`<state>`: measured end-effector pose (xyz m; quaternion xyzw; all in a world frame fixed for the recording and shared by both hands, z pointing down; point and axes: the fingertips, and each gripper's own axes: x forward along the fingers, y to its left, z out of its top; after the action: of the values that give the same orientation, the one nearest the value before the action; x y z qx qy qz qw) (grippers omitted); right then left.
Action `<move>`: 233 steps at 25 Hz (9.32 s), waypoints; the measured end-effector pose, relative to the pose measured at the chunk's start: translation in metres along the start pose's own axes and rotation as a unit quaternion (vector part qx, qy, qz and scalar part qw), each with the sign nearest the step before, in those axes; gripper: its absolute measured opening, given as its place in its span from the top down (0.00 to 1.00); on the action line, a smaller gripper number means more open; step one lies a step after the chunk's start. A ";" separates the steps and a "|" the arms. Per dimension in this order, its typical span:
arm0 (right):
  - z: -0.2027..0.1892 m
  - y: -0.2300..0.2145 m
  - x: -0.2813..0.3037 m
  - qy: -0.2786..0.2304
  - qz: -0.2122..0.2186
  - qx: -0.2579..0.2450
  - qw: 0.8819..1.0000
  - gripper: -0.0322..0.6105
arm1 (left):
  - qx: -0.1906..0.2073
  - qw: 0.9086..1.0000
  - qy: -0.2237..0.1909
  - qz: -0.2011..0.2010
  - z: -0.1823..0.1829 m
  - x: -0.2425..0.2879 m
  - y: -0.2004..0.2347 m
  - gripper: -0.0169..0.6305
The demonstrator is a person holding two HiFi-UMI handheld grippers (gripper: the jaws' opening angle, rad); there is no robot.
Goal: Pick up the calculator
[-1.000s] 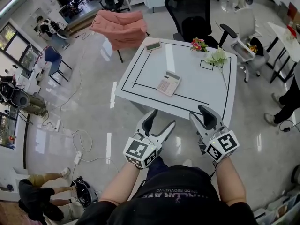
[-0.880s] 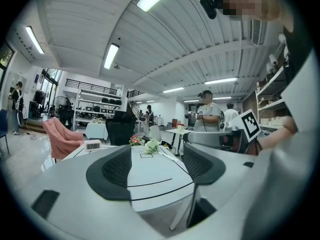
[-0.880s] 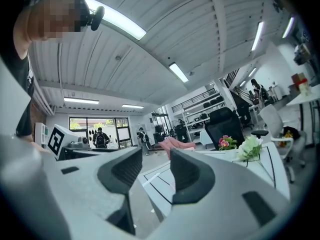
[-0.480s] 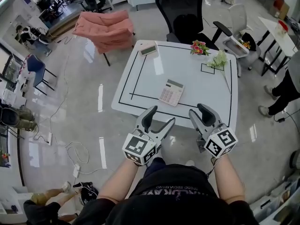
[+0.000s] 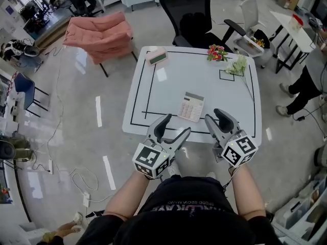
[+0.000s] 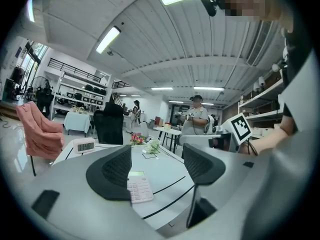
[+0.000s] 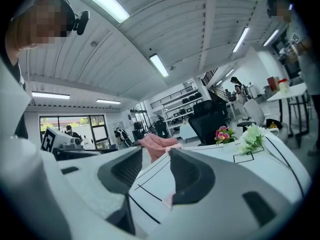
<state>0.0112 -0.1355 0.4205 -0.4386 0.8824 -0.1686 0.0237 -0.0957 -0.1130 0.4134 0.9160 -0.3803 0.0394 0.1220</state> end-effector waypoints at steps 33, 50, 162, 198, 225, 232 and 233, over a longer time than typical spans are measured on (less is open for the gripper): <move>-0.067 -0.099 0.086 0.112 -0.032 0.057 0.992 0.70 | -0.071 0.997 0.035 -0.010 -0.024 0.063 0.061 0.49; -0.141 -0.166 0.132 0.238 0.024 0.084 0.967 0.70 | -0.104 0.991 0.069 0.050 -0.051 0.122 0.093 0.49; 0.011 -0.025 0.095 -0.008 0.017 0.006 1.000 0.95 | -0.193 0.981 -0.010 -0.012 -0.004 0.007 0.108 0.86; -0.025 0.000 -0.113 0.034 0.021 -0.048 0.998 0.95 | -0.160 0.984 0.007 0.081 -0.050 -0.035 -0.072 0.86; -0.026 -0.007 -0.179 0.029 0.067 -0.048 0.996 0.95 | -0.160 0.980 -0.020 0.114 -0.062 -0.027 -0.154 0.86; -0.019 0.002 -0.183 0.014 0.071 -0.048 0.996 0.95 | -0.153 0.981 -0.017 0.115 -0.058 -0.038 -0.160 0.86; -0.019 0.003 -0.183 0.013 0.071 -0.047 0.996 0.95 | -0.152 0.982 -0.015 0.114 -0.058 -0.039 -0.161 0.86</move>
<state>0.1178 0.0147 0.4179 -0.3734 0.9184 -0.1308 0.0033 -0.0080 0.0380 0.4323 0.8377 -0.4859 -0.0192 0.2486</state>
